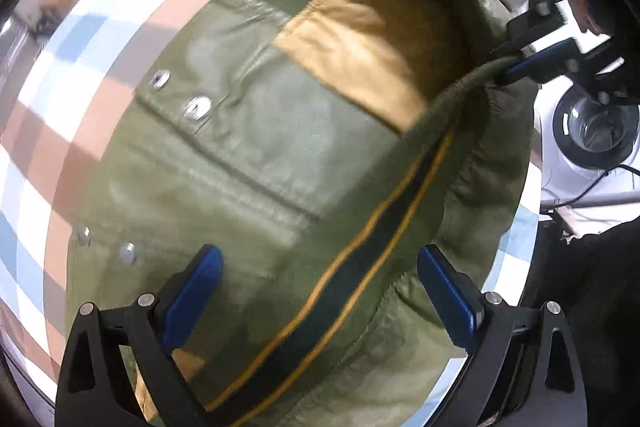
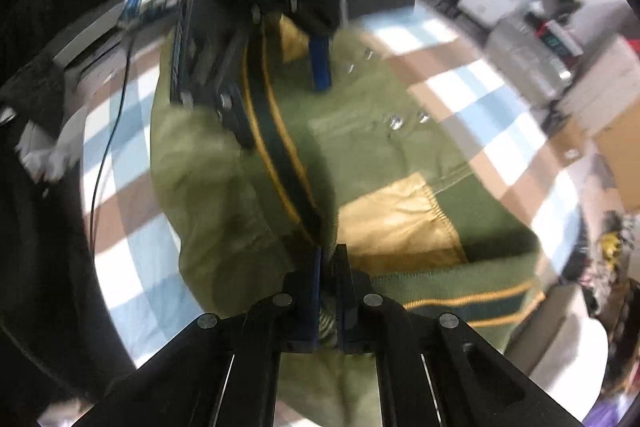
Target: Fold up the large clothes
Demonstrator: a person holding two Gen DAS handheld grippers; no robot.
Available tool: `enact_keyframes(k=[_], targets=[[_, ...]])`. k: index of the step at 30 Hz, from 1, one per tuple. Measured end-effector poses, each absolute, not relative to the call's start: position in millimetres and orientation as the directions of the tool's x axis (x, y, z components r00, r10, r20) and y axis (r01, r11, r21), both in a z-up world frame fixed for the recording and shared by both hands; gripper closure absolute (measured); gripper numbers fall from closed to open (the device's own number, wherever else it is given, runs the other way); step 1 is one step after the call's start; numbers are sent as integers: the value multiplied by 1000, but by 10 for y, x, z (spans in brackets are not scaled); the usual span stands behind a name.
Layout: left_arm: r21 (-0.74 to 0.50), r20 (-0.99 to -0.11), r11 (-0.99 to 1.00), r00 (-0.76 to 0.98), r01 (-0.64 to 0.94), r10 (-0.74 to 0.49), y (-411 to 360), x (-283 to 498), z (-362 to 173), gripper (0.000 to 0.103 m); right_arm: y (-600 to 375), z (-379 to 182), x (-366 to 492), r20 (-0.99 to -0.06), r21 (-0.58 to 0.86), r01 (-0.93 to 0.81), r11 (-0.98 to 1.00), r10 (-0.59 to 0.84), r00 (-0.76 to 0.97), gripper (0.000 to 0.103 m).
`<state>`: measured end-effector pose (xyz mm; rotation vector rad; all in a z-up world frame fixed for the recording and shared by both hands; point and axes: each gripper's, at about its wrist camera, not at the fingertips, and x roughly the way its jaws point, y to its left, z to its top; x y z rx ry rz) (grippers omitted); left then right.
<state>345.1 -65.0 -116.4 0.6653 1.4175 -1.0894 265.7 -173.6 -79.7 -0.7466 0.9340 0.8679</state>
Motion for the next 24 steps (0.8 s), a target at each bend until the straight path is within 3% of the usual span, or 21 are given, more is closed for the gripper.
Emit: enact_keyframes(k=[10, 13, 15, 24], targets=[[-359, -911, 254, -277, 898, -306, -1197, 2664, -1206, 9, -1954, -411, 2194, -697, -127, -746, 654, 476, 536, 98], [-329, -917, 212, -258, 920, -305, -1295, 2437, -1283, 42, -1963, -414, 2228, -665, -117, -724, 680, 488, 566, 98], [-270, -935, 208, -205, 940, -288, -1323, 2237, -1279, 81, -1950, -418, 2236, -656, -110, -715, 690, 490, 574, 98], [100, -975, 386, 167, 917, -144, -1353, 2223, -1108, 89, -1923, -318, 2711, -587, -89, -595, 799, 440, 679, 98]])
